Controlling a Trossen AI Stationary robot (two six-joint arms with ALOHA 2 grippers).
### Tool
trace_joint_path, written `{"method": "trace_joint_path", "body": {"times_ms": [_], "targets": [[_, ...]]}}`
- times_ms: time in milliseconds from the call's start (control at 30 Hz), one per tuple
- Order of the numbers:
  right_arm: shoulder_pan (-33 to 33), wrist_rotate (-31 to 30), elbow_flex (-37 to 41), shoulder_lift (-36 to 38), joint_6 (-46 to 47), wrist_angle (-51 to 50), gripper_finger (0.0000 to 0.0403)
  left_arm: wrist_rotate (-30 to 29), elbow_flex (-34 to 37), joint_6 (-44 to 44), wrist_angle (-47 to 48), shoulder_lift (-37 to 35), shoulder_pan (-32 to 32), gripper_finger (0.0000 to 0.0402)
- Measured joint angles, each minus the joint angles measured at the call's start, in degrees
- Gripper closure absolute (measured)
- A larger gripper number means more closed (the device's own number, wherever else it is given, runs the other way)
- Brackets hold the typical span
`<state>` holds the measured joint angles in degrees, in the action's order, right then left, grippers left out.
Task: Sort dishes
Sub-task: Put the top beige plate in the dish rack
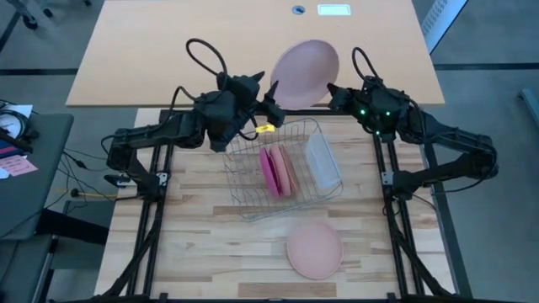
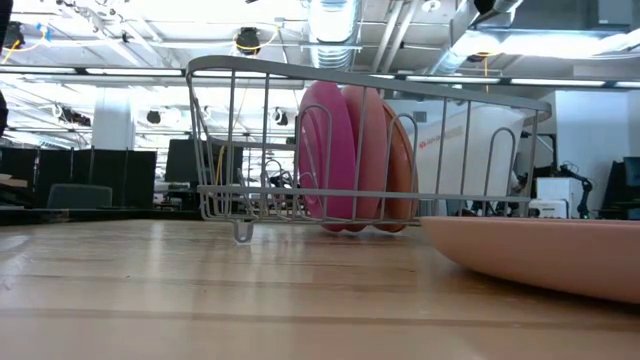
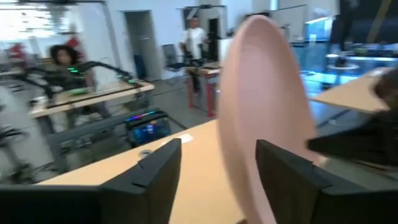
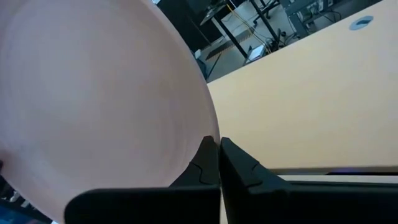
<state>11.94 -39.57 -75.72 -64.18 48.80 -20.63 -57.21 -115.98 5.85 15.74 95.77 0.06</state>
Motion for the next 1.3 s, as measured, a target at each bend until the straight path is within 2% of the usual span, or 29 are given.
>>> {"method": "trace_joint_path", "body": {"times_ms": [67,300,533,667,933,1067,1200,1300], "targets": [[0.00,-0.07,0.00,0.00,-0.63,-0.12,0.0403,1.66,0.00,-0.93,-0.07,-0.02,0.02,0.0233],[0.00,-0.04,0.00,0.00,-1.56,-0.84,0.0403,1.66,0.00,-1.05,0.03,0.00,0.33,0.0305],[-1.56,-0.56,0.02,0.00,-6.47,-0.86,0.0403,2.16,0.00,-4.41,2.16,-0.02,2.17,0.0380],[-2.67,-1.43,0.02,0.04,-7.32,-1.85,0.0403,2.11,0.00,-6.19,5.00,-0.04,2.78,0.0396],[-4.00,-1.71,0.04,0.07,-11.61,-1.63,0.0398,2.40,0.00,-8.02,7.16,-0.13,3.25,0.0399],[-4.09,-0.81,0.04,0.57,-12.90,-1.89,0.0366,2.73,0.00,-8.22,7.29,-0.20,3.25,0.0400],[-3.92,1.94,-0.38,2.53,-14.78,-2.97,0.0307,5.05,0.11,-11.01,9.02,-1.09,3.10,0.0401],[-3.46,3.85,-1.03,4.42,-13.35,-4.97,0.0258,9.66,0.13,-15.97,10.98,-3.51,3.55,0.0401]]}}
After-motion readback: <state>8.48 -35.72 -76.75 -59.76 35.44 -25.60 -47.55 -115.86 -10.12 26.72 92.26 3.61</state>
